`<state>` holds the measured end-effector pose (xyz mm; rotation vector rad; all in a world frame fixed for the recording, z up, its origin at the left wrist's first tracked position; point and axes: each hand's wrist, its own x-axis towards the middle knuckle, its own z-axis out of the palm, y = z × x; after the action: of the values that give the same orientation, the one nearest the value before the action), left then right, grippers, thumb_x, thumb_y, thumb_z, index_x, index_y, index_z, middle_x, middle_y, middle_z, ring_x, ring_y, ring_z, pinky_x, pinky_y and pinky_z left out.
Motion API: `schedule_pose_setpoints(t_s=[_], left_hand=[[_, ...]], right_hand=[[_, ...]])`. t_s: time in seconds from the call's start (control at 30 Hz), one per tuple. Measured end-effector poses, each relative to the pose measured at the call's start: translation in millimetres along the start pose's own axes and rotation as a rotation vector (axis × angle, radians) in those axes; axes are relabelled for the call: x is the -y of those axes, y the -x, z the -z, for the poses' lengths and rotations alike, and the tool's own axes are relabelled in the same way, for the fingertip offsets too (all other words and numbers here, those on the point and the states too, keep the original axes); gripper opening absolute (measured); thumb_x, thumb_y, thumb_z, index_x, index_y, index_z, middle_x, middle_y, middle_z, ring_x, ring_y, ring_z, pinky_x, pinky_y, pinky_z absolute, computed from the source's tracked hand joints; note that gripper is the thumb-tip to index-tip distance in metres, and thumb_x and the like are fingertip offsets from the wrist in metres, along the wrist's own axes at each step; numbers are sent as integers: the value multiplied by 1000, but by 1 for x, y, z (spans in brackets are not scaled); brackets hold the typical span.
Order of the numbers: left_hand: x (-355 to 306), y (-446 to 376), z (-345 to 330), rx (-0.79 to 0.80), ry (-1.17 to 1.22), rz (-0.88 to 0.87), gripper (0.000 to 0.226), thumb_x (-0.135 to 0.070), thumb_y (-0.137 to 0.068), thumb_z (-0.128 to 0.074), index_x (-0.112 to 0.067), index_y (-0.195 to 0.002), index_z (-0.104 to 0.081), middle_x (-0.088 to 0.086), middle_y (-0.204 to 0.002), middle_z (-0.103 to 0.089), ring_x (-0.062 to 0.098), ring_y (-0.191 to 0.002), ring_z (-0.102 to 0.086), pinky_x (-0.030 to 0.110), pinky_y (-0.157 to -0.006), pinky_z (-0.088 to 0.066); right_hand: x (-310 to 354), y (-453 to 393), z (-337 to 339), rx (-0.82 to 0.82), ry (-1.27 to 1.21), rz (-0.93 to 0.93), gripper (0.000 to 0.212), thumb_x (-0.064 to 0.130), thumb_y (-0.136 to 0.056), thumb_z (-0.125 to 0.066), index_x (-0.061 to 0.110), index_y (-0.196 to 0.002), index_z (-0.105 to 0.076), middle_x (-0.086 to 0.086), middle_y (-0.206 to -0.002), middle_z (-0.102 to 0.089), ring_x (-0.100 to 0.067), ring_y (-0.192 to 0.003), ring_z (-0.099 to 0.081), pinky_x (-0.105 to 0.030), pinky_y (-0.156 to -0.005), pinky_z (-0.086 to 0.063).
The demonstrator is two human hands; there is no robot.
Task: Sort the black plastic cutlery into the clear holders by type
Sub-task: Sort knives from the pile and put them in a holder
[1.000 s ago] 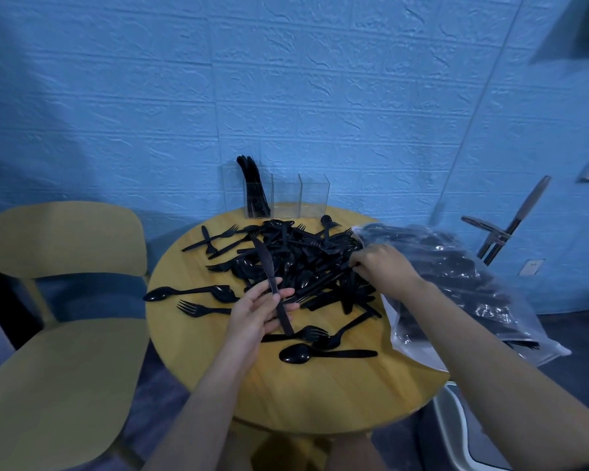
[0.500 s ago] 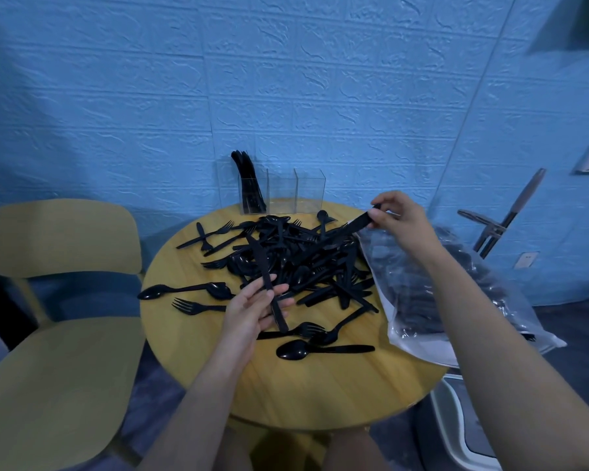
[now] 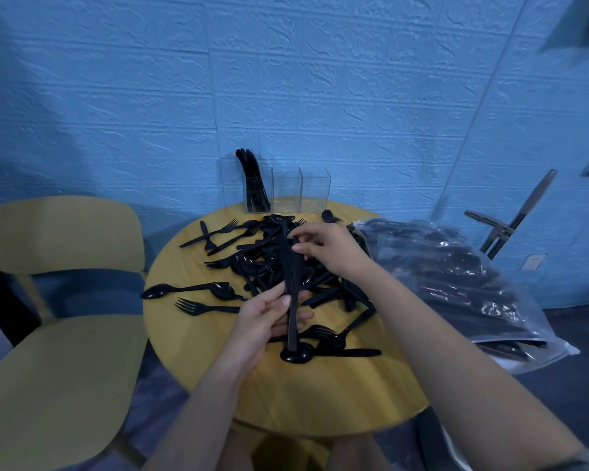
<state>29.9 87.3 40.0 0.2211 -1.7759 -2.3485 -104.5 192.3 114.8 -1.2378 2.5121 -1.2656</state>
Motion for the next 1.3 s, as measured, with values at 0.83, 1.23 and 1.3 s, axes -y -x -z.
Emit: schedule_pose_setpoints(t_s=[0.83,1.23,1.3], left_hand=[[4,-5,4,0,76,21,27,-4,-92,-52,-21,-110,-63,-1,-91,-72,15,-79,-70,30,-67,-58],[4,-6,5,-40,110,7,26,-4,-92,-52,-18,-111,-63,1,-91,-71,17,-82,-71,30,-67,-59],[4,-6,5,-48,113,13,27,-4,-92,-52,-17,-113,-62,1,-92,-71,17,-83,-71,30,-67,-58]], right_hand=[[-73,1,24,49,478,-750,26,30,-85,-65,13,-73,-50,-8,-89,-58,-27,-85,-57,-32,-70,-46],[-19,20,47,-309,-218,-433,16,16,-91,-61,8,-77,-66,-1,-66,-60,-7,-57,-55,-19,-53,-47],[-6,20,49,-276,-272,-368,15,16,-91,-62,9,-79,-66,1,-65,-59,-7,-58,-54,-19,-56,-46]])
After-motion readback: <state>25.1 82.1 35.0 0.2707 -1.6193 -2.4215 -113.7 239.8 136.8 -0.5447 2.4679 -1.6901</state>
